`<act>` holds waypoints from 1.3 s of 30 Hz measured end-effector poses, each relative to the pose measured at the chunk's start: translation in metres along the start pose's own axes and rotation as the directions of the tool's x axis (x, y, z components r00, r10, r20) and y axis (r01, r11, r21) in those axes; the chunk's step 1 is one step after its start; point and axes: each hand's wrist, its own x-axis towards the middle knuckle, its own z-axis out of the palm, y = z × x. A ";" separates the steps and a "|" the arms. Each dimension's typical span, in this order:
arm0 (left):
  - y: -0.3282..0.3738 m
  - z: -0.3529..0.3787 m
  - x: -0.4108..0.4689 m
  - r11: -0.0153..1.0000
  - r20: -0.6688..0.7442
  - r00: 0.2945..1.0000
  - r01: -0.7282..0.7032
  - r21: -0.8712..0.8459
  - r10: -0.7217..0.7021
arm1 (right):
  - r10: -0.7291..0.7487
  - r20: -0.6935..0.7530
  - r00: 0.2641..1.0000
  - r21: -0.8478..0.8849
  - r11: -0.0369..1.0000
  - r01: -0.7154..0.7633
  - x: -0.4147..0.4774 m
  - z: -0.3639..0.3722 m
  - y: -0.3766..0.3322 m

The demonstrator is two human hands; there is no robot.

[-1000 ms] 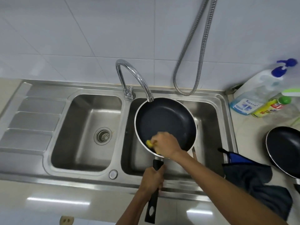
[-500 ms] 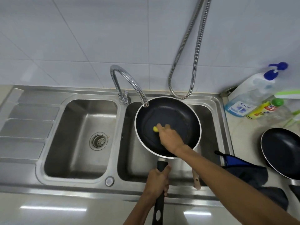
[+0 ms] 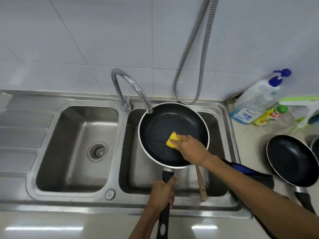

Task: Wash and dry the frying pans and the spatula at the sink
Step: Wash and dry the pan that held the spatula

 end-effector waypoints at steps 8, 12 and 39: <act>0.000 0.002 -0.009 1.000 -0.019 1.000 -0.004 -0.019 0.004 | 0.091 -0.059 0.994 0.208 0.975 -0.077 0.105 0.003 -0.057; 0.004 -0.006 -0.008 0.999 -0.016 0.999 -0.037 0.016 0.037 | 0.139 -0.025 0.990 0.391 0.913 -0.119 0.096 -0.014 -0.075; -0.016 -0.022 -0.007 0.995 -0.032 0.998 -0.050 -0.085 0.048 | 0.338 -0.059 0.939 -0.318 0.885 -0.339 0.006 -0.014 0.007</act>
